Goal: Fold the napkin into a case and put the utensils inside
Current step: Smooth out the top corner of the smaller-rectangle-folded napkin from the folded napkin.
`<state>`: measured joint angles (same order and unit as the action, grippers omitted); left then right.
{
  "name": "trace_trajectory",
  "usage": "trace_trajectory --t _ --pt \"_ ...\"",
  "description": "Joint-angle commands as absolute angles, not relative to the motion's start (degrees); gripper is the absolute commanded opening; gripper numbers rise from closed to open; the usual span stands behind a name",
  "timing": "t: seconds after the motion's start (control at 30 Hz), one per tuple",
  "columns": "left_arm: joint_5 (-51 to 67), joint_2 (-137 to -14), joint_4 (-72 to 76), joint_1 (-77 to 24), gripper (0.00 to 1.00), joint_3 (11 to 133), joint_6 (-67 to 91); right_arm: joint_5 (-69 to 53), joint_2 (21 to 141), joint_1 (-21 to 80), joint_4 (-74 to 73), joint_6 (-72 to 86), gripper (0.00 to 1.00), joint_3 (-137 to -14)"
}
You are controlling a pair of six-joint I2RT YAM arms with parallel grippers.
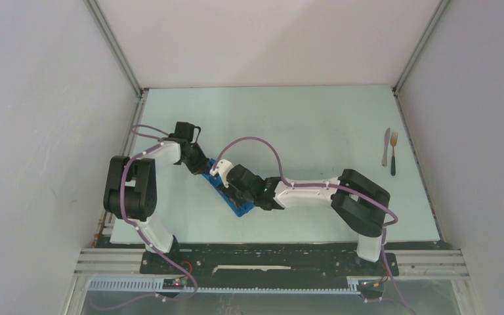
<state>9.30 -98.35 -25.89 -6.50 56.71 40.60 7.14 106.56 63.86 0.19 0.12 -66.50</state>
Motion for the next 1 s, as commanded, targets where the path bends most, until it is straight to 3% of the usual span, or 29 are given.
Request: trace_trajectory --t 0.0,0.27,0.7,0.97 --pt "8.6 -97.9 -26.4 -6.3 0.03 55.8 40.5 9.0 107.5 64.1 1.7 0.1 0.45 -67.8" --pt "8.5 -97.6 -26.5 -6.3 0.04 55.7 40.4 10.4 109.5 64.7 2.6 -2.1 0.49 -67.8" --pt "8.5 -96.9 -27.0 -6.3 0.05 55.9 40.3 12.6 112.6 66.0 1.7 -3.4 0.46 -69.6" --pt "8.5 -96.6 -27.4 -6.4 0.06 56.2 40.2 12.1 112.7 66.6 2.3 -3.2 0.54 -69.7"
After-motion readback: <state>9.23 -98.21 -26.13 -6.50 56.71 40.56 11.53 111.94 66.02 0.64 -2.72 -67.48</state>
